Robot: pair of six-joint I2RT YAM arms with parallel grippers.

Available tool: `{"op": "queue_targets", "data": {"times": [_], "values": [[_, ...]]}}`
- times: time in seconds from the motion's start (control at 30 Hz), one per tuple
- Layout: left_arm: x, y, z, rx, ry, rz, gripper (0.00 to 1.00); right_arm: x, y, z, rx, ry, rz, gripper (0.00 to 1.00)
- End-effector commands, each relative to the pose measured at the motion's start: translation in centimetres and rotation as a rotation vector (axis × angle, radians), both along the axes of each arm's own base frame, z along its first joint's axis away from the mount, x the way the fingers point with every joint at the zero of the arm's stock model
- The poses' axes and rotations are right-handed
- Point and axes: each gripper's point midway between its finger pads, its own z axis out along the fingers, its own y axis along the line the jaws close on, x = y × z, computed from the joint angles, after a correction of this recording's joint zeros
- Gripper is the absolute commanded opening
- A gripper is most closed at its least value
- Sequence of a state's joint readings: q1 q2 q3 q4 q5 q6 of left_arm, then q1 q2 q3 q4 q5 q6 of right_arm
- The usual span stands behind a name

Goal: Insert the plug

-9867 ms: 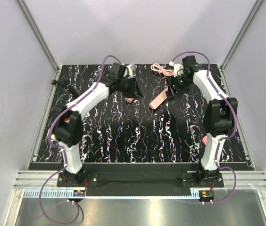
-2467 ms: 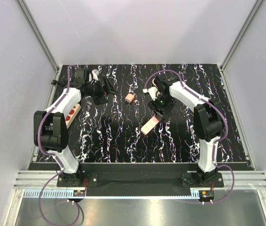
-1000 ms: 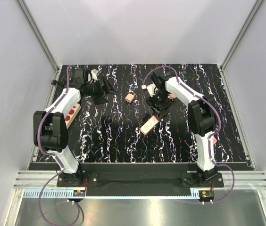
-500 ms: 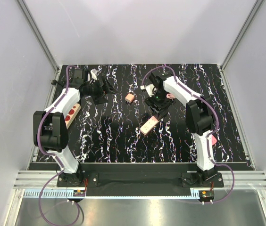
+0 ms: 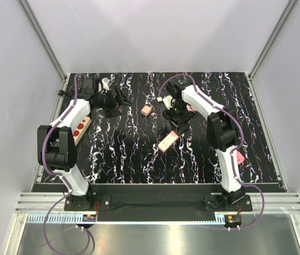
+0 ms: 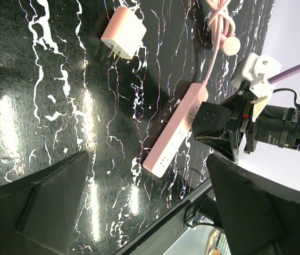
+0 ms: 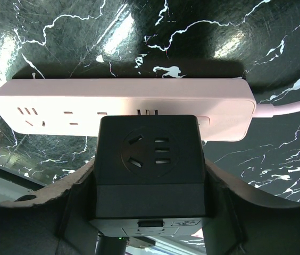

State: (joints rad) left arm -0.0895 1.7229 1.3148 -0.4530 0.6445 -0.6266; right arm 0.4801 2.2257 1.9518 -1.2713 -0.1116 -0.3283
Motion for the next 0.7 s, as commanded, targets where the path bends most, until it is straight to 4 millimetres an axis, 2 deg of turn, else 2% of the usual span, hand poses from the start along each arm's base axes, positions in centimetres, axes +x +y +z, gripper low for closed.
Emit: {"op": "queue_targets", "data": {"times": [0.0, 0.13, 0.4, 0.67], "values": [[0.0, -0.2, 1.9, -0.034, -0.059, -0.014, 0.99, -3.2, 0.6, -1.2, -0.041, 0.147, -0.05, 0.0], [0.0, -0.1, 1.9, -0.033, -0.061, -0.011, 0.99, -3.6, 0.4, -1.9, -0.074, 0.157, -0.121, 0.0], [-0.1, -0.1, 2.1, -0.034, -0.065, -0.012, 0.99, -1.8, -0.2, -2.9, -0.134, 0.077, -0.196, 0.0], [0.0, 0.2, 2.2, -0.033, -0.068, -0.006, 0.99, -1.9, 0.8, -3.7, -0.04, 0.105, -0.136, 0.0]]}}
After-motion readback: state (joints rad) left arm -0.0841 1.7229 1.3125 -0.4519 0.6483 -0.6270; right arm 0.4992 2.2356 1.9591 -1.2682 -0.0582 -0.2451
